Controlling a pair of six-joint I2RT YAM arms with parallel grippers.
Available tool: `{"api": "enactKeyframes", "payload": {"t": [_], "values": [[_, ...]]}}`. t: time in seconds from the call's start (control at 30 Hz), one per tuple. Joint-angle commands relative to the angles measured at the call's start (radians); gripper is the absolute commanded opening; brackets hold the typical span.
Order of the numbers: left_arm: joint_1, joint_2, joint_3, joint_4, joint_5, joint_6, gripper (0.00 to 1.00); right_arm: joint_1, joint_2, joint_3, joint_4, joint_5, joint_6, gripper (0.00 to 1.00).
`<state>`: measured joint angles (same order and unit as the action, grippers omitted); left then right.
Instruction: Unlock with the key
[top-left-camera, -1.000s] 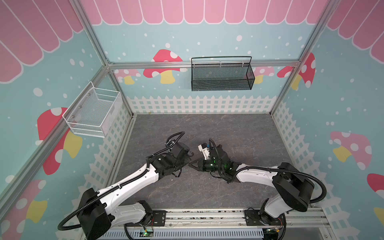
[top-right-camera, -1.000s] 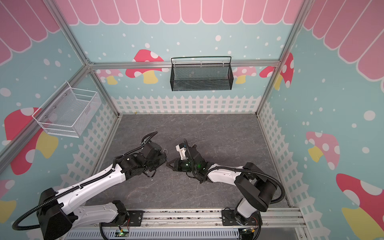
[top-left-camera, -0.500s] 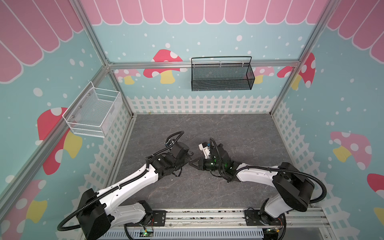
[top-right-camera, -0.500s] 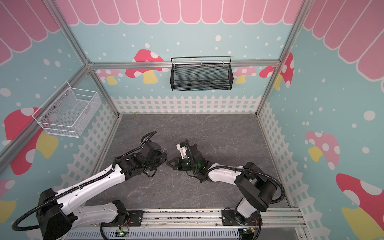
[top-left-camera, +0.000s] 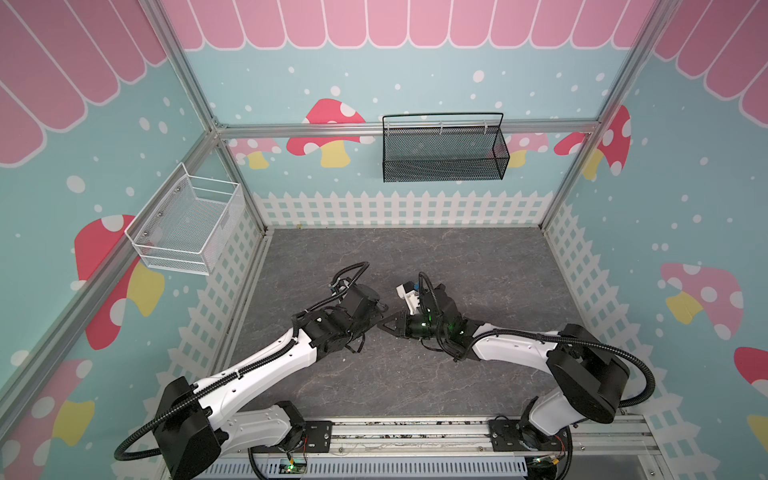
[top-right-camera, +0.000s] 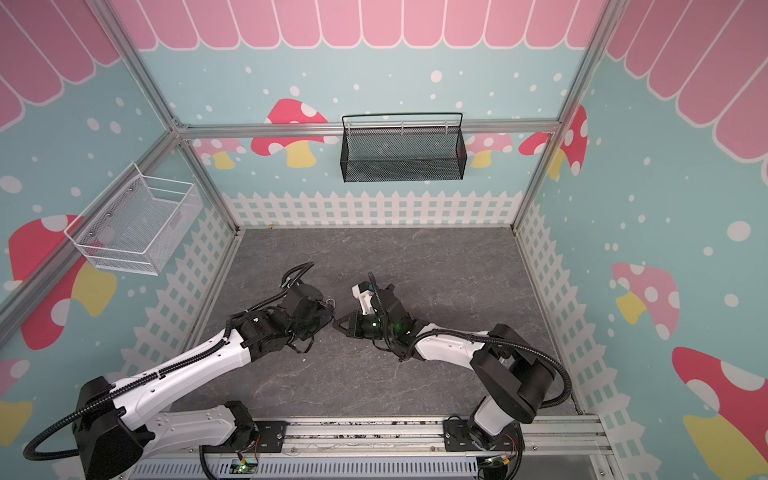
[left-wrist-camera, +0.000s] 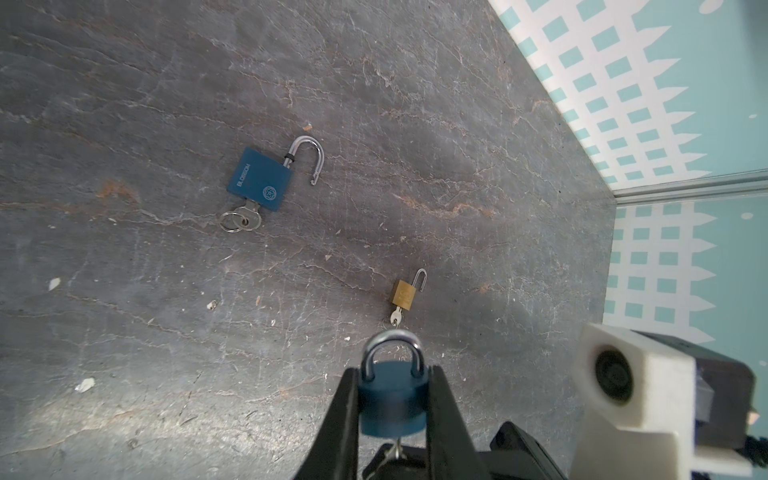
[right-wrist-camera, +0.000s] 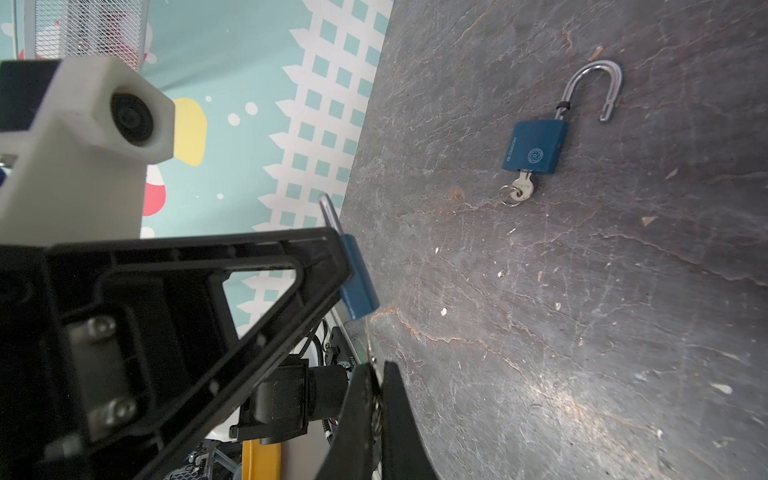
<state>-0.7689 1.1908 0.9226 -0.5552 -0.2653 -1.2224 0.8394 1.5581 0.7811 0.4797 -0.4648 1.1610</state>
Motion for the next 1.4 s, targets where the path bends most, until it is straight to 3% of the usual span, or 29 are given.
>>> {"api": "enactKeyframes", "payload": {"t": [0.0,0.2,0.5,0.73,1.37], "values": [[-0.038,-0.014,-0.005,0.008,0.122,0.022,0.0,-0.024,-0.059,0.019,0.212,-0.034,0.046,0.0],[-0.038,-0.022,-0.014,-0.046,0.106,0.034,0.0,-0.028,-0.068,0.027,0.263,-0.074,0.029,0.0],[-0.036,-0.099,-0.059,0.021,0.113,-0.063,0.0,-0.017,-0.077,0.095,-0.055,0.058,-0.185,0.0],[-0.01,-0.157,-0.101,-0.022,0.084,-0.114,0.0,-0.022,-0.027,0.1,-0.039,-0.108,-0.121,0.0],[0.008,-0.198,-0.254,-0.05,-0.013,-0.396,0.0,0.067,0.04,0.002,-0.091,-0.11,-0.035,0.0]]}}
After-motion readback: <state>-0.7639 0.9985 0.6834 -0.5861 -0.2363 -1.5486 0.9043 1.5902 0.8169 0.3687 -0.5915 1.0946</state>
